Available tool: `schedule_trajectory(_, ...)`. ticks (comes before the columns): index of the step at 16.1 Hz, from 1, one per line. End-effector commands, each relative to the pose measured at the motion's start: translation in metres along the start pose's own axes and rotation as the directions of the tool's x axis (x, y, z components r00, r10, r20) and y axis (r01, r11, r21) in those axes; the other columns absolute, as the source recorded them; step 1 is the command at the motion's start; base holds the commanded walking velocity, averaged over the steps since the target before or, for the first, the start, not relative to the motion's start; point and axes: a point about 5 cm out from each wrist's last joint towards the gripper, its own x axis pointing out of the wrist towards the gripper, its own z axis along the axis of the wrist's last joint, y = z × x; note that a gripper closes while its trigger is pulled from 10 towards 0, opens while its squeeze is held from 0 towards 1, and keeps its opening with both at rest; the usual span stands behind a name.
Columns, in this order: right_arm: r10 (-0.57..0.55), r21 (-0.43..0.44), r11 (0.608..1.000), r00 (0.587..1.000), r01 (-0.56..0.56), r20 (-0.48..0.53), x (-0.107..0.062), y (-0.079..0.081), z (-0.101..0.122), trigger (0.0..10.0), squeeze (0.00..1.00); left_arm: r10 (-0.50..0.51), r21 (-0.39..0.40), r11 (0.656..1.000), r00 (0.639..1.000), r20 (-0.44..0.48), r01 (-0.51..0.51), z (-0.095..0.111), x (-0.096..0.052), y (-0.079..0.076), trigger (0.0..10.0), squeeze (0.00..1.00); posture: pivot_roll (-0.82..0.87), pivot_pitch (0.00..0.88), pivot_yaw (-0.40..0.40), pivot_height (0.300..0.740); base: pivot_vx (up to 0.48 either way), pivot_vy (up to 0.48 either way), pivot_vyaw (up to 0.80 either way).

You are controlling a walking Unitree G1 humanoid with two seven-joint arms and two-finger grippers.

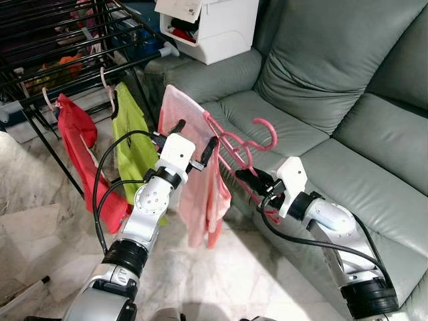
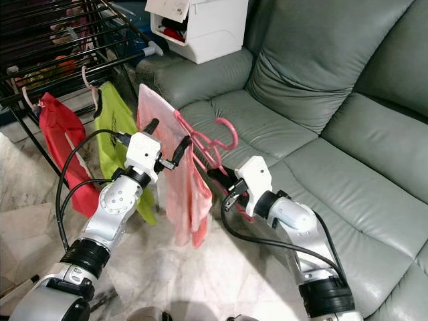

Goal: Hang hanger

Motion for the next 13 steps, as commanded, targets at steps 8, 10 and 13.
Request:
schedule_trajectory(8,0.102,0.016,0.994,0.991,-0.103,0.082,0.011,0.007,0.020,10.0,0.00,-0.018,-0.004,1.000,1.000,-0.007,0.018,0.000,0.000,0.004,0.0,0.00,-0.08,0.000,0.024,0.740,0.000,0.000,0.00)
schedule_trajectory(10,0.119,0.028,0.992,0.990,-0.121,0.072,0.007,0.005,0.020,10.0,0.00,-0.016,-0.003,1.000,1.000,-0.011,0.016,0.000,-0.001,0.005,0.0,0.00,-0.09,0.000,0.023,0.740,0.000,0.000,0.00)
schedule_trajectory(13,0.159,0.056,0.985,0.986,-0.161,0.049,0.003,0.009,0.017,10.0,0.00,-0.010,0.004,1.000,1.000,-0.023,0.010,-0.003,-0.003,0.006,0.0,0.00,-0.09,0.000,0.022,0.740,0.000,0.000,0.00)
